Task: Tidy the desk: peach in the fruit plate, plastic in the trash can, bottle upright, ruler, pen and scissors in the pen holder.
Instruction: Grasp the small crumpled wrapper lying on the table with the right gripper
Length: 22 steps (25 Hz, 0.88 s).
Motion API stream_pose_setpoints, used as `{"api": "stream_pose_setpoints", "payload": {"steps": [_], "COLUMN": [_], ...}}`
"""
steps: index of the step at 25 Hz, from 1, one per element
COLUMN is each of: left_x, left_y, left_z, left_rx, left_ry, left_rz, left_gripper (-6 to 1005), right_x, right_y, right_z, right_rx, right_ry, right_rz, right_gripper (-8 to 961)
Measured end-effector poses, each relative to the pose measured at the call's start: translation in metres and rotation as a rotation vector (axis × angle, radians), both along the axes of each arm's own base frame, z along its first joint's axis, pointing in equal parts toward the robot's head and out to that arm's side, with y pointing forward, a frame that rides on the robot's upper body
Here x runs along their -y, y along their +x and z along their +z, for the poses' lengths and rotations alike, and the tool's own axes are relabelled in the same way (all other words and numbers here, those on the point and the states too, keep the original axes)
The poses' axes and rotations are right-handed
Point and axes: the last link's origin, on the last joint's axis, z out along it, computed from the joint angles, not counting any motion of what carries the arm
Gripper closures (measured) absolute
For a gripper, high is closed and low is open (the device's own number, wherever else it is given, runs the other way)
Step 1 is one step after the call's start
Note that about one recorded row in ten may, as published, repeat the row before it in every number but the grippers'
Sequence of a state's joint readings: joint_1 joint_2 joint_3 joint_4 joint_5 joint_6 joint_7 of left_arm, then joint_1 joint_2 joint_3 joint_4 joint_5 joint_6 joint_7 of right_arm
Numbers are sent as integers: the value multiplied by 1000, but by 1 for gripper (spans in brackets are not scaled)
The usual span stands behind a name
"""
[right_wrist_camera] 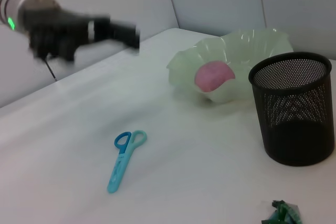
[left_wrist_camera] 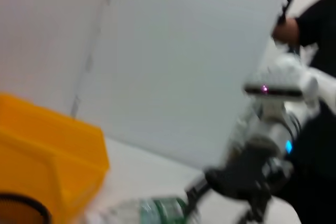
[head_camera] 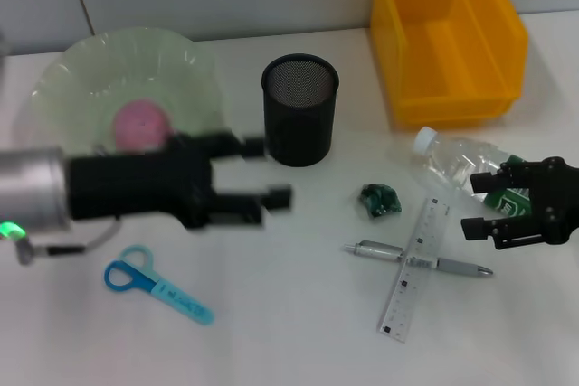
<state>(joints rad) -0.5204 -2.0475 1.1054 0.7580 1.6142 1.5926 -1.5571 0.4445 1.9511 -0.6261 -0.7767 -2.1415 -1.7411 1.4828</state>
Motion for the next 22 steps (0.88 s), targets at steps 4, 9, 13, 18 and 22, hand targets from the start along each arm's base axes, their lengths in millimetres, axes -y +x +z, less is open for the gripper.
{"api": "stream_pose_setpoints", "payload": {"steps": [4,9,13,18,22], "left_x": [12,11,10,11,11], "left_y": [0,0,-4,-7,-15], "left_z": [-30,-34,-30,-31,-26], "left_rx": [-93,-106,-98,-102,-114], "left_ry": [-83,-87,-67,-60,-46], "left_rz": [-46,-43,-33,-36,-20], "left_gripper": [136,136,136,135,135], "right_x": [-1,-3,-8,-26,-49], "right_y": [-2,-6,-14,-37,-57], "right_z": [0,-3,-3,8,14], "right_rx": [8,31,52,129,203], "right_ry": [-3,-1,17,108,113], "right_rz": [11,51,87,77,5], "right_gripper": [120,120,121,121,121]}}
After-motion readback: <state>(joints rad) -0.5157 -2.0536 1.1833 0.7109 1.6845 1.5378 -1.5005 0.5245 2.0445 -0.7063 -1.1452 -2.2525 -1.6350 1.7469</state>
